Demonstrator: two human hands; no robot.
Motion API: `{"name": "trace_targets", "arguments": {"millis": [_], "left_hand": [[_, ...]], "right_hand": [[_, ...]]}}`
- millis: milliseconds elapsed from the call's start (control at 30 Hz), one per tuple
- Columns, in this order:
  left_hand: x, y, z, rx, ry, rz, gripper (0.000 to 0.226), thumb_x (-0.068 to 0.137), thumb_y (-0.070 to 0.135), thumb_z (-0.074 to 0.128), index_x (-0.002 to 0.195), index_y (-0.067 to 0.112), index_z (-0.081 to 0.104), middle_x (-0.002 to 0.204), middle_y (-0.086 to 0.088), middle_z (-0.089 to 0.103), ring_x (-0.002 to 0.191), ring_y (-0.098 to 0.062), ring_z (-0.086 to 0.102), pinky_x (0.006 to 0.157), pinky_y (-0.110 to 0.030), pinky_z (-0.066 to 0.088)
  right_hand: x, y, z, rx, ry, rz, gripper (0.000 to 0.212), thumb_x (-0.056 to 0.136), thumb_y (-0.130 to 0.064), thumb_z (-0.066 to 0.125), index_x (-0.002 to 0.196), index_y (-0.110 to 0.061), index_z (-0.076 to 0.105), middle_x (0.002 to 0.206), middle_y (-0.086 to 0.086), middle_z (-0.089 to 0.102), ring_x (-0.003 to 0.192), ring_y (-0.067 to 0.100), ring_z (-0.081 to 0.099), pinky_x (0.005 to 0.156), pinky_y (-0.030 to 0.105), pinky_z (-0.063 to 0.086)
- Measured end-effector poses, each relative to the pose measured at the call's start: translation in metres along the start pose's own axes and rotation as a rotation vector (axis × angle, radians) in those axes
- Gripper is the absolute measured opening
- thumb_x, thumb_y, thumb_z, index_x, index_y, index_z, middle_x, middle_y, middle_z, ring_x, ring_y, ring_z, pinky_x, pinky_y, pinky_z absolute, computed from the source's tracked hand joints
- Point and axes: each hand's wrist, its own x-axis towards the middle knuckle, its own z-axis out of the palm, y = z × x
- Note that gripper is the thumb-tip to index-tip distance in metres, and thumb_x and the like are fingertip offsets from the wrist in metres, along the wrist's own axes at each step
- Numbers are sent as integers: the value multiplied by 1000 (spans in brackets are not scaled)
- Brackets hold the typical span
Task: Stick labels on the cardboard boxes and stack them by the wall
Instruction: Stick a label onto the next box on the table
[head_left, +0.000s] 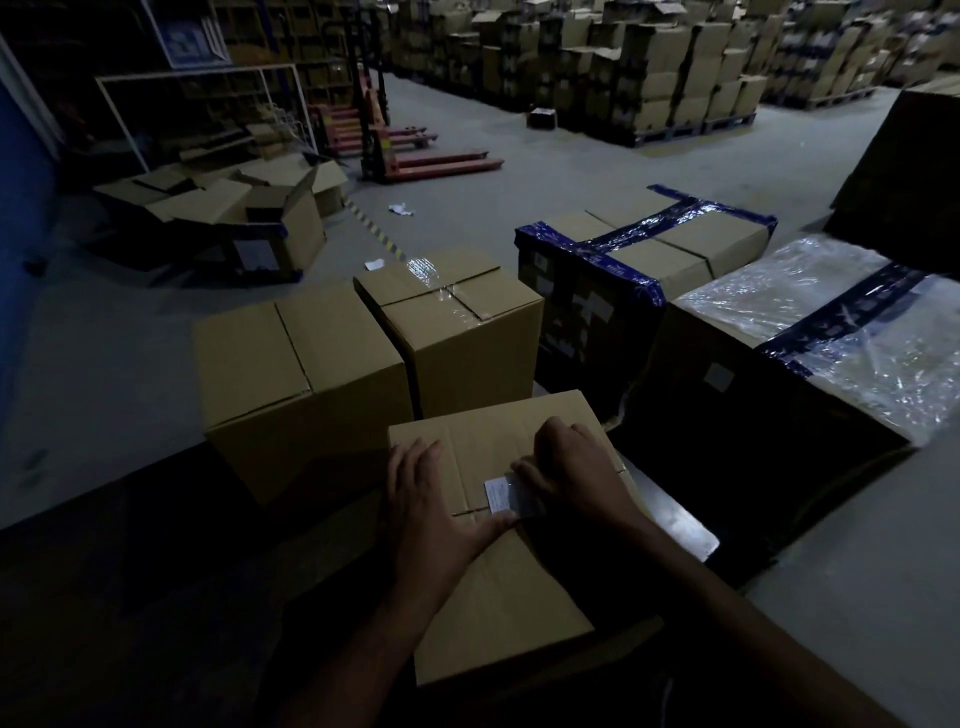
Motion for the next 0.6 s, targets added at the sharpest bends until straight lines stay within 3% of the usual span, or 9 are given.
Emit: {"name": "trace_targets", "arguments": {"millis": [133, 267, 367, 433, 500, 600], "left_hand": [[-1, 2, -1, 11, -12, 10, 112, 64, 64, 81, 153, 17, 32, 162, -3, 23, 152, -18, 8, 121, -42, 21], [1, -3, 2, -25, -11, 22, 109, 65, 59, 84, 151, 16, 34, 161, -5, 26, 152, -20, 9, 121, -45, 23], [0, -2, 0, -34, -58, 5, 110, 68, 67, 78, 154, 21, 28, 164, -1, 18, 152, -16, 4, 122, -44, 20], [0, 0, -4, -87, -62, -13, 104, 73, 81, 58, 154, 22, 30, 164, 2, 19, 152, -13, 6, 122, -41, 19], [1, 2, -6, -145, -53, -9, 92, 83, 83, 31, 152, 22, 35, 163, 2, 24, 152, -12, 9, 122, -39, 18], [9, -4, -4, -164, -57, -8, 57, 104, 51, 30, 152, 20, 36, 163, -1, 25, 152, -13, 12, 120, -36, 19]], "right_hand": [[5, 4, 1, 13, -8, -35, 25, 85, -47, 67, 87, -27, 52, 80, -11, 54, 80, 11, 45, 68, 30, 30], [12, 11, -3, -108, -165, -73, 50, 76, -73, 50, 83, -27, 67, 84, -5, 67, 82, 16, 57, 75, 31, 35], [13, 6, -17, -88, -280, -88, 33, 84, -53, 67, 90, -21, 71, 88, -5, 65, 84, 14, 58, 75, 29, 40], [7, -3, -32, 205, -375, -1, 16, 90, -29, 69, 91, -14, 70, 84, -8, 63, 78, 7, 60, 71, 26, 46], [-5, -12, -44, 543, -485, 150, 12, 92, -23, 65, 94, -11, 67, 90, -3, 65, 81, 5, 62, 70, 22, 50], [-21, -11, -48, 733, -498, 245, 13, 94, -24, 60, 97, -13, 65, 102, 3, 66, 94, 16, 63, 79, 30, 52]]}}
